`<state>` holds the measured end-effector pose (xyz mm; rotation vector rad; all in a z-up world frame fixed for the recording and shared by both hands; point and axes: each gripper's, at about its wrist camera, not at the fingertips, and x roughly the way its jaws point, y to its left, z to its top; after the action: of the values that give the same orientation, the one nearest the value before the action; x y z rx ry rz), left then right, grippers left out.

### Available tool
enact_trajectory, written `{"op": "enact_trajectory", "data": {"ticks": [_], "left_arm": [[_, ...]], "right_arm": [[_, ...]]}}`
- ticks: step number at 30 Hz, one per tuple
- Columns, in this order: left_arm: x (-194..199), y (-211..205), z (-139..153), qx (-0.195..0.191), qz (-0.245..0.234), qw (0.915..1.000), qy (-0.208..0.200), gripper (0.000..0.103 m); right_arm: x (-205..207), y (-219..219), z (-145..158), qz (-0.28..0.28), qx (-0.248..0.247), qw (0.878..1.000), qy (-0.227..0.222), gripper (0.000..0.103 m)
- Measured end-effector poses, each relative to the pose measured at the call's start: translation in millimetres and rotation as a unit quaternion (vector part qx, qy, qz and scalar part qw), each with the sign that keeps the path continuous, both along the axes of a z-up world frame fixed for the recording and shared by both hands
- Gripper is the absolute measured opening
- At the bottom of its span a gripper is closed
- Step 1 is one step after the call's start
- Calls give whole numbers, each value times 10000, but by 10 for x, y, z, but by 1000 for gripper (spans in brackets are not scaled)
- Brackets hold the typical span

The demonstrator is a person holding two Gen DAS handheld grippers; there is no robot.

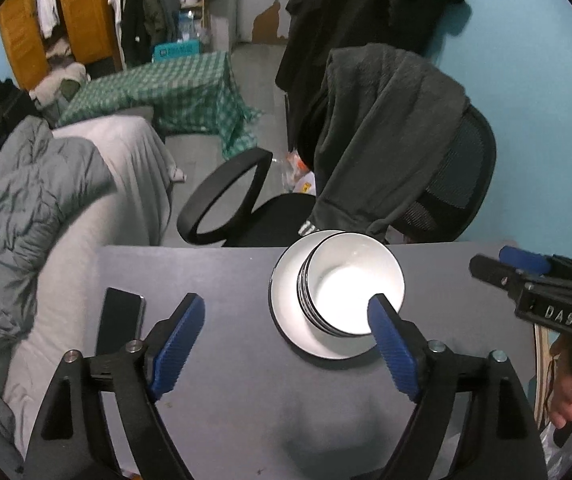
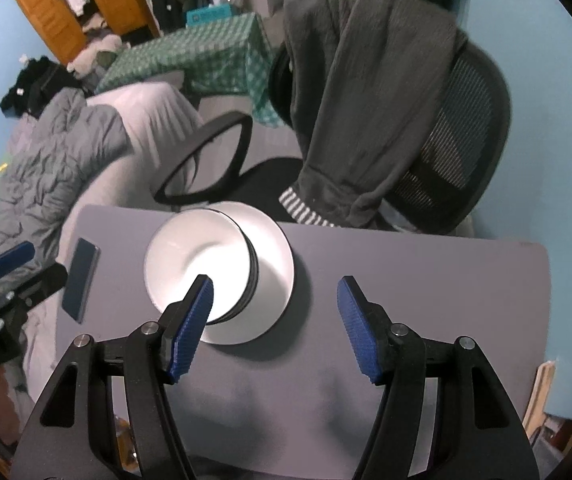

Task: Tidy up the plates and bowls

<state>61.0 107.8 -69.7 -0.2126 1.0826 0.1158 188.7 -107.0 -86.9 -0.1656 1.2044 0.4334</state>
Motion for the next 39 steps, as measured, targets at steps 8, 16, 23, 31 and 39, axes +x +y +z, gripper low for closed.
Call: {"op": "enact_trajectory", "data": {"ticks": [8, 16, 23, 31, 39], "left_arm": [[-321, -54, 338, 64, 135, 9994, -304, 87], [-462, -90, 471, -45, 184, 9992, -355, 87], [-606, -187, 624, 31, 173, 9989, -424, 87], [-671, -246, 696, -10, 116, 9988, -476, 87], [-685, -291, 727, 5, 30, 9989, -458, 87]], "right_arm": [[-255, -61, 361, -206, 153, 9992, -290, 64], [-475, -97, 562, -241, 134, 9983, -521, 64], [-624, -121, 694, -278, 136, 9974, -654, 64], [-731, -137, 766, -286, 153, 9966, -764, 64], [-769, -155, 784, -276, 134, 9963, -801, 64]]}}
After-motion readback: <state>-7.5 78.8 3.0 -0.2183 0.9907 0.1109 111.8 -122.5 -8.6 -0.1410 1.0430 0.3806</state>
